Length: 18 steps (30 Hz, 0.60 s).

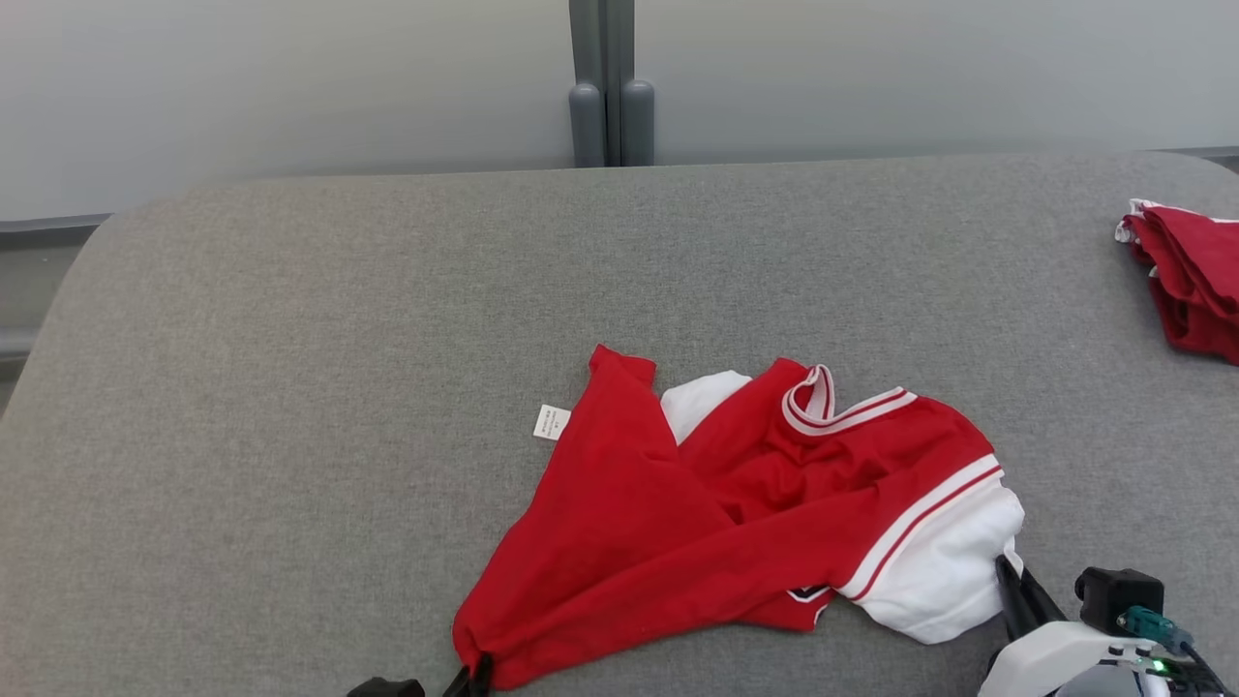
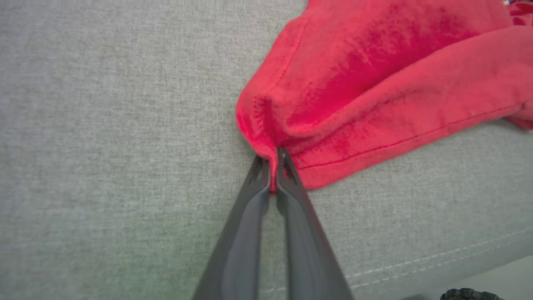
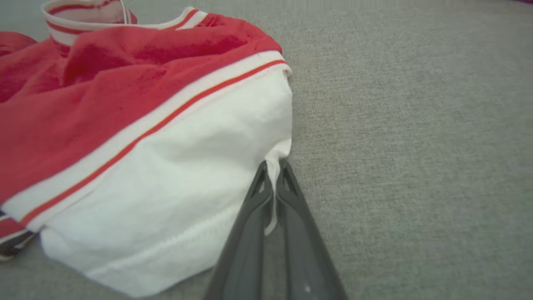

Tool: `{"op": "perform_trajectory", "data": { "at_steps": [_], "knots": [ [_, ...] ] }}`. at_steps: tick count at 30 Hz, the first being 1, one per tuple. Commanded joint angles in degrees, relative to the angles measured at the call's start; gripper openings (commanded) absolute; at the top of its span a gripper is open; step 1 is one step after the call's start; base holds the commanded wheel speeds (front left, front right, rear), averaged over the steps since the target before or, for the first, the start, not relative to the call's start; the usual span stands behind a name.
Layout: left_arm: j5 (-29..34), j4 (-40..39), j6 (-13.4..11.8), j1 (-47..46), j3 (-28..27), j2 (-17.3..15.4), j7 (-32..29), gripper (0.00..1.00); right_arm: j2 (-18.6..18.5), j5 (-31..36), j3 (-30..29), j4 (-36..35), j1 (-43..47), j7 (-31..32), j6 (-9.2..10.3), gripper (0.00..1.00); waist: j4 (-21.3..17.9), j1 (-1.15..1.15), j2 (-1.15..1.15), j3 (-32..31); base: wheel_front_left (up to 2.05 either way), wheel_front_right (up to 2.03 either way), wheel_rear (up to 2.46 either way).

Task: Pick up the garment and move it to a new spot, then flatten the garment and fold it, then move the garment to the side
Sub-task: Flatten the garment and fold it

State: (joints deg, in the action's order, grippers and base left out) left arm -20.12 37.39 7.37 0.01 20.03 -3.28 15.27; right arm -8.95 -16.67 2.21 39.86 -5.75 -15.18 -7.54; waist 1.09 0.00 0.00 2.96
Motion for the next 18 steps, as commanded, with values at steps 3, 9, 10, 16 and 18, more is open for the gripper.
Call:
{"op": "perform_trajectory", "data": {
  "at_steps": [3,9,10,16,18],
  "knots": [
    [0.00,-3.10,0.17,-0.10,-0.67,-0.63,-0.16,0.00,0.01,-1.31,-0.32,-4.74,1.19,0.04,0.10,0.00,-0.23,0.00,0.00,-0.36,0.00,0.00,0.00],
    [0.31,-9.99,0.10,-2.92,-1.72,-2.77,-0.16,0.00,-0.45,-2.82,-1.26,-12.89,-0.07,0.03,0.10,0.00,-1.37,0.00,0.00,-0.13,0.00,0.00,0.00],
    [0.68,-10.71,0.10,-3.61,-1.50,-3.49,-0.15,0.00,-0.71,-2.91,-1.12,-13.74,-0.76,0.03,0.11,0.00,-1.54,0.00,0.00,-0.02,0.00,0.00,0.00],
    [0.60,-15.08,0.10,-13.29,-0.95,-7.02,-1.26,0.00,-2.82,-4.72,0.62,-16.13,-8.14,0.03,0.10,0.00,-2.51,0.00,0.00,1.37,0.00,0.00,0.00],
    [0.10,-15.84,0.10,-17.35,-0.24,-8.10,-2.13,0.00,-3.43,-5.61,1.43,-16.11,-11.65,0.03,0.10,0.00,-2.78,0.00,0.00,2.07,0.00,0.00,0.00]
  ]
}}
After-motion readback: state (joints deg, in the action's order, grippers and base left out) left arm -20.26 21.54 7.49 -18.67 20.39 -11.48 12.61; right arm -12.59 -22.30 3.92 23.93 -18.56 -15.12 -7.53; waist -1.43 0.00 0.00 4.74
